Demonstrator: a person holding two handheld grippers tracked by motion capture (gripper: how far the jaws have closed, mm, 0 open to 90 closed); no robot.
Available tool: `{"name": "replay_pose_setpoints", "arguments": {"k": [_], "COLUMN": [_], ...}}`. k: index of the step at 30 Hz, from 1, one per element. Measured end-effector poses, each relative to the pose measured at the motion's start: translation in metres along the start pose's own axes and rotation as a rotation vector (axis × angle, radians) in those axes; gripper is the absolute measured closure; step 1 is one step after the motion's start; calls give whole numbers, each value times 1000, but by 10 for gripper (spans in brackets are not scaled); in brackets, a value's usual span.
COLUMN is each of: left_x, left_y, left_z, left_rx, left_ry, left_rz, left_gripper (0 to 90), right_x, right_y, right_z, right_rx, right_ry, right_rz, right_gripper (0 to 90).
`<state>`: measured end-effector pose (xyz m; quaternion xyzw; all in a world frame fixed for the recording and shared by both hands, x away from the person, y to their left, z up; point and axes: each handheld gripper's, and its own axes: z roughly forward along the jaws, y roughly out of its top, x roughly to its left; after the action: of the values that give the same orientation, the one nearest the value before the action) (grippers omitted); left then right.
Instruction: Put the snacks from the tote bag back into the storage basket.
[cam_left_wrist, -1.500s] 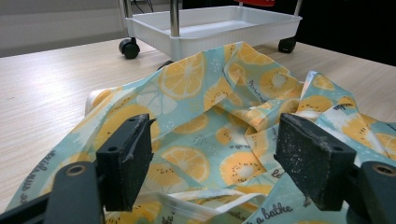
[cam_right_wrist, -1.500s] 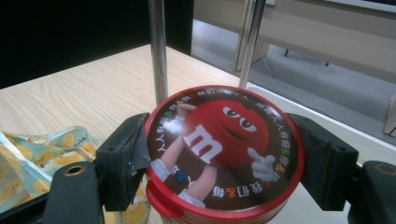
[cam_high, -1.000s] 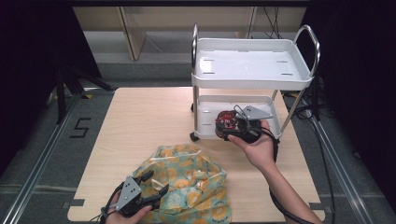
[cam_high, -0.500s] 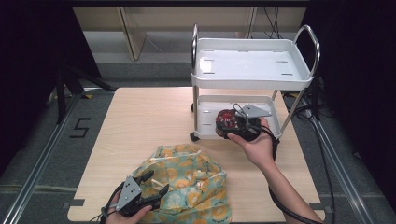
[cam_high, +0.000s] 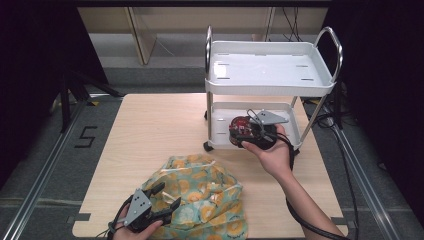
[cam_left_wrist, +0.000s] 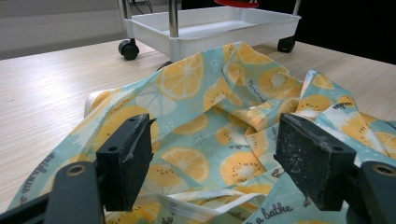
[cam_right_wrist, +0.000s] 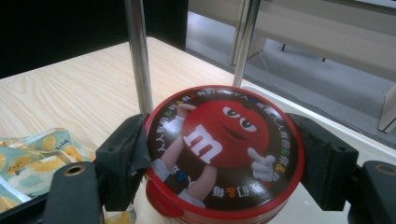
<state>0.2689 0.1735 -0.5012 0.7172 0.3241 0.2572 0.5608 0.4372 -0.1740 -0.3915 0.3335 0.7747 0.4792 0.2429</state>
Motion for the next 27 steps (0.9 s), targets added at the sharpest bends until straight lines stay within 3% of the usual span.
{"name": "replay_pose_setpoints", "arguments": {"k": [5, 11, 12, 18, 19, 20, 27], "left_x": [-2, -1, -2, -1, -2, -2, -1], "left_y": [-1, -1, 0, 0, -1, -1, 0], "left_z": [-1, -1, -1, -2, -1, -1, -2], "left_rx": [3, 6, 9, 14, 3, 4, 14], "left_ry": [8, 8, 8, 10, 8, 8, 11], "left_rz": [-22, -18, -18, -12, -21, -21, -13], "left_gripper": [267, 267, 267, 267, 267, 267, 267], "right_x": [1, 1, -2, -2, 1, -2, -4], "right_y": [0, 2, 2, 3, 3, 3, 3], "right_z": [2, 4, 5, 8, 6, 7, 11], "right_rx": [8, 14, 3, 1, 18, 8, 5], "right_ry": [-13, -11, -17, -3, -13, -13, 1], "right_rz": [25, 28, -2, 2, 42, 12, 3], "right_gripper": [270, 270, 270, 270, 270, 270, 270]}}
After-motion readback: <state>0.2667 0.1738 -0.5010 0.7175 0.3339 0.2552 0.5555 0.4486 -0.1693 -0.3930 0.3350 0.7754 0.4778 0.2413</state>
